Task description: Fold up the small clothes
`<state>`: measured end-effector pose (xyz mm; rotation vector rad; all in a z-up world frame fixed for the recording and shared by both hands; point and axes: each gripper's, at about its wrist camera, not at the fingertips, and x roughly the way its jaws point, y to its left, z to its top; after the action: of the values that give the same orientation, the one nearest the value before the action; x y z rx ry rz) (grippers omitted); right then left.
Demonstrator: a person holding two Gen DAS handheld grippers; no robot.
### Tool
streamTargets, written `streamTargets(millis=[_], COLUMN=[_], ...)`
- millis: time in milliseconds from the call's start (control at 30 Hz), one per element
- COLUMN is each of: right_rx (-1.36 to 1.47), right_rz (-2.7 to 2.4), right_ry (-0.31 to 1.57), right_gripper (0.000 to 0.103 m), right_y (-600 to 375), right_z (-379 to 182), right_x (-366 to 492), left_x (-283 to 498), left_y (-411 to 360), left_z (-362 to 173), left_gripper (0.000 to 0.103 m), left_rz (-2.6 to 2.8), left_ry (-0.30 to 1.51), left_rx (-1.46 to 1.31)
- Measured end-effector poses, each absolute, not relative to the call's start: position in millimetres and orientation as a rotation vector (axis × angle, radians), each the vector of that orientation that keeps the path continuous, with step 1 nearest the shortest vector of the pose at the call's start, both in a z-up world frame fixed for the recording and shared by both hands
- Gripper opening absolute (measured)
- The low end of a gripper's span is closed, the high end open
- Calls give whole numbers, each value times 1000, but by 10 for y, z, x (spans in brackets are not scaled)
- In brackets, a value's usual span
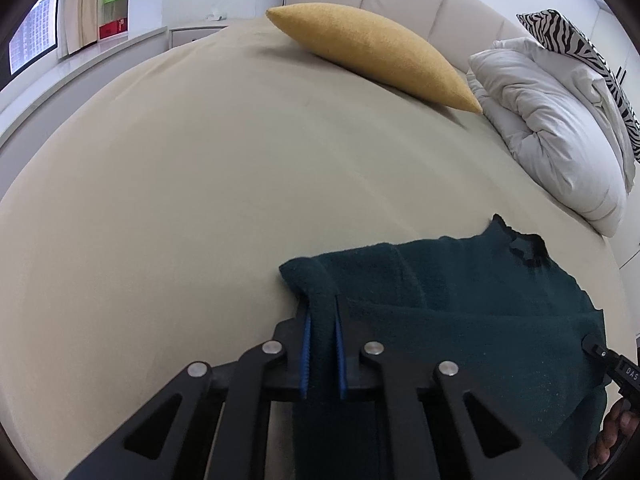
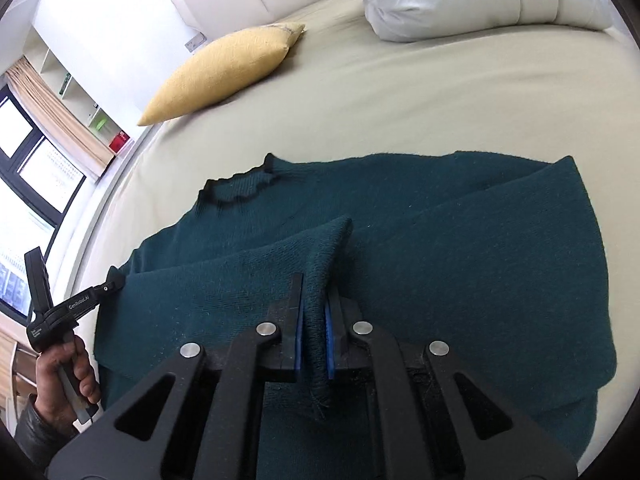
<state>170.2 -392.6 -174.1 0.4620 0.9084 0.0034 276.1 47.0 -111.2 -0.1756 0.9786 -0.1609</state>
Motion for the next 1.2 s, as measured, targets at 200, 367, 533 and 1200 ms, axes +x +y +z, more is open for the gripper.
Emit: streamTargets(millis=[200,367,533,1200], right_rx=[516,577,525,510], right_rz=[13,17,28,-2], right_ry=[964,943,945,1004], right_gripper=[10,26,47,8], right_y=[-3975,-4017,-3900,-3921], right_z=[-1905,-1737,-1709,-1881], right_x=[1698,1589,1494,1371], left_x=[2737,2423,2119,2026], left_y=[658,885,615,669], left_z=[-1080,-866,-970,-1169], left_gripper=[23,58,59,16], left_rz=[-190,-175,-200,-249], left_ry=[971,938,1029,1042], left_rx=[-272,-328,-202,-224])
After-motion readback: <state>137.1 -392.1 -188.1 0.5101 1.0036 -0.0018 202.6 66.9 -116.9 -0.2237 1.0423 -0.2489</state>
